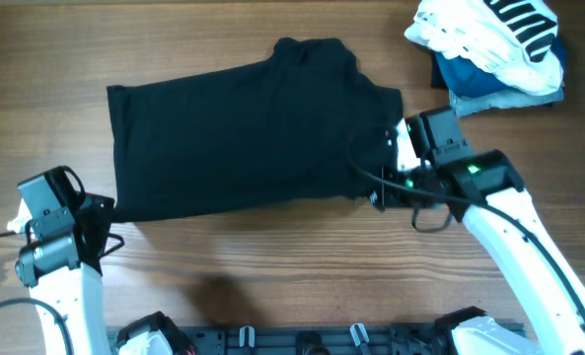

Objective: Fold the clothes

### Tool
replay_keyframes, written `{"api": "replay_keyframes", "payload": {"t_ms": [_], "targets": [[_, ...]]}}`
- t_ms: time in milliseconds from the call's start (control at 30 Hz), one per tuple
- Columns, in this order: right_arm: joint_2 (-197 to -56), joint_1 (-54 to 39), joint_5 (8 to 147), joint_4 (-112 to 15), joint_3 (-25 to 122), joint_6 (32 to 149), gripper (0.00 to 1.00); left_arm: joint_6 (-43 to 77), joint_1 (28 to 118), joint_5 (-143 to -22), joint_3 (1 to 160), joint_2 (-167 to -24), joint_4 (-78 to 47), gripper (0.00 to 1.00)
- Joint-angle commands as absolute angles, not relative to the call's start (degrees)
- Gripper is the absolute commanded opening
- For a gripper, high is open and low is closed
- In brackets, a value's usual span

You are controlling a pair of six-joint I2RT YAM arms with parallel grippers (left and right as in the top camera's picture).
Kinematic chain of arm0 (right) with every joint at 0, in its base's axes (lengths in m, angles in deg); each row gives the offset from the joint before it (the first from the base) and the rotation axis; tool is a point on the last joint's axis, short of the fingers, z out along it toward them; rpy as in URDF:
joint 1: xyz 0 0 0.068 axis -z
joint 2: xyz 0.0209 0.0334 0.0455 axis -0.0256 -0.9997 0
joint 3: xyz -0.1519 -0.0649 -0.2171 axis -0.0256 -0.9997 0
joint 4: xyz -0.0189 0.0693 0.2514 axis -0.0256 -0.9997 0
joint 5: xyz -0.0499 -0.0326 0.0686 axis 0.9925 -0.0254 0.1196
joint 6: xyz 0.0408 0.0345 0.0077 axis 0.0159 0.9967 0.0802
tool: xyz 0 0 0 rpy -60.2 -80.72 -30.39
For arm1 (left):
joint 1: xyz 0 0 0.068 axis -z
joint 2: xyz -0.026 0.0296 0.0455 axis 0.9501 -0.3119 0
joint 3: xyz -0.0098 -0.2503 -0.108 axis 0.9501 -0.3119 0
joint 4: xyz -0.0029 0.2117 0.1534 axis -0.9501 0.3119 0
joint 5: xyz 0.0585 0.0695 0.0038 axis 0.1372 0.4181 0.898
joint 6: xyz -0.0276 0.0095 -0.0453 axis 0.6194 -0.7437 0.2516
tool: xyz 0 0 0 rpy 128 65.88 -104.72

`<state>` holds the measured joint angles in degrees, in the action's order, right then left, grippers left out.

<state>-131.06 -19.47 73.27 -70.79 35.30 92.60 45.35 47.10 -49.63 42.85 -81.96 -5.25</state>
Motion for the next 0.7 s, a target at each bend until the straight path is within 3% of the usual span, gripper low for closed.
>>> {"api": "replay_keyframes", "payload": {"t_ms": [0,300,667], "targets": [[-137.9,-19.2,75.8,-64.4,36.3,89.9,0.04,44.2,46.6,-49.0,43.7,-87.5,-9.6,0.04],[-150.6,-14.1,76.3,-44.3,36.3,87.0,0.04,44.2,46.6,-49.1,43.7,-99.4,-27.4,0.04],[-152.3,-13.5,74.8,-34.4,36.3,82.5,0.05,44.3,53.7,-48.9,43.7,-104.8,-40.3,0.04]]}}
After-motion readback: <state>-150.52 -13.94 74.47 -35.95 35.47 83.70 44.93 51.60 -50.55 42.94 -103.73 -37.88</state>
